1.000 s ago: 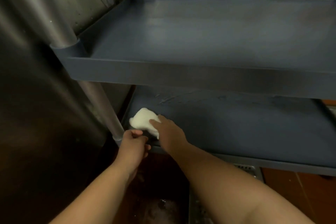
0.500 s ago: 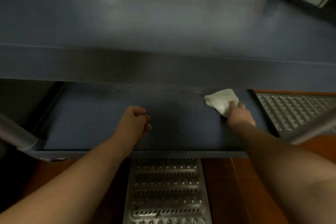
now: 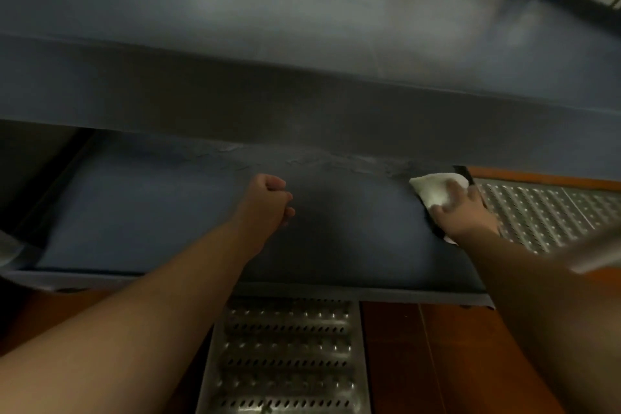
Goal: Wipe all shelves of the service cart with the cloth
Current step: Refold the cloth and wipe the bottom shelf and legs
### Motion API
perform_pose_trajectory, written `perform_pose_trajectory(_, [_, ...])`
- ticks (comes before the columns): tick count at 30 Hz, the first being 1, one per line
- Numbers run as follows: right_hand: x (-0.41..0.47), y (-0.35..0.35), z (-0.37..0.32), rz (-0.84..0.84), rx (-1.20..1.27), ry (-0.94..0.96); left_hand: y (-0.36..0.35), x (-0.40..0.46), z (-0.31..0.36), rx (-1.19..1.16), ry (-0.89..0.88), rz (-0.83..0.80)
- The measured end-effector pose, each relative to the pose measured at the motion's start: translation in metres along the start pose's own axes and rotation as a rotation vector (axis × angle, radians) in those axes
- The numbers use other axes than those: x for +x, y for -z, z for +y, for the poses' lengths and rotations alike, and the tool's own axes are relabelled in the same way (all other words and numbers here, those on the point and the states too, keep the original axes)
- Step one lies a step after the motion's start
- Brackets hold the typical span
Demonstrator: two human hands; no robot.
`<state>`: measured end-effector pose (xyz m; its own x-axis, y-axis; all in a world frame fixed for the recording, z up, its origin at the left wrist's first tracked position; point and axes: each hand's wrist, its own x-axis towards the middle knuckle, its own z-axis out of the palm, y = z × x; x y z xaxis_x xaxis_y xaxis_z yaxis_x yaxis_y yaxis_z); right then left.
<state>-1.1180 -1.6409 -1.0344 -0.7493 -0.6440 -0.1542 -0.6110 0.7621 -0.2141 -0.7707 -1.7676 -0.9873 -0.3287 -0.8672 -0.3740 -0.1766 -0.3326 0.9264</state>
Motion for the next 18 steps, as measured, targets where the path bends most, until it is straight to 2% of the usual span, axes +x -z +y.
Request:
perform_pose_trajectory(3, [-0.002, -0.008, -0.026, -0.083, -0.133, 0.062, 0.021, 0.000, -0.009, -0.031, 0.007, 0.037])
perform_pose_trajectory(7, [-0.007, -0.020, -0.087, -0.181, -0.173, 0.116, 0.062, -0.009, -0.015, -0.072, 0.025, 0.096])
perform_pose_trajectory(11, [-0.034, -0.044, -0.179, -0.209, -0.242, 0.304, 0.115, -0.019, -0.011, -0.124, 0.028, 0.195])
perform_pose_trajectory(16, [-0.062, -0.085, -0.309, -0.406, -0.327, 0.460, 0.175, -0.035, -0.005, -0.144, 0.007, 0.254])
perform_pose_trajectory(18, [-0.079, -0.100, -0.351, -0.437, -0.306, 0.499, 0.197, -0.041, -0.005, -0.167, 0.006, 0.279])
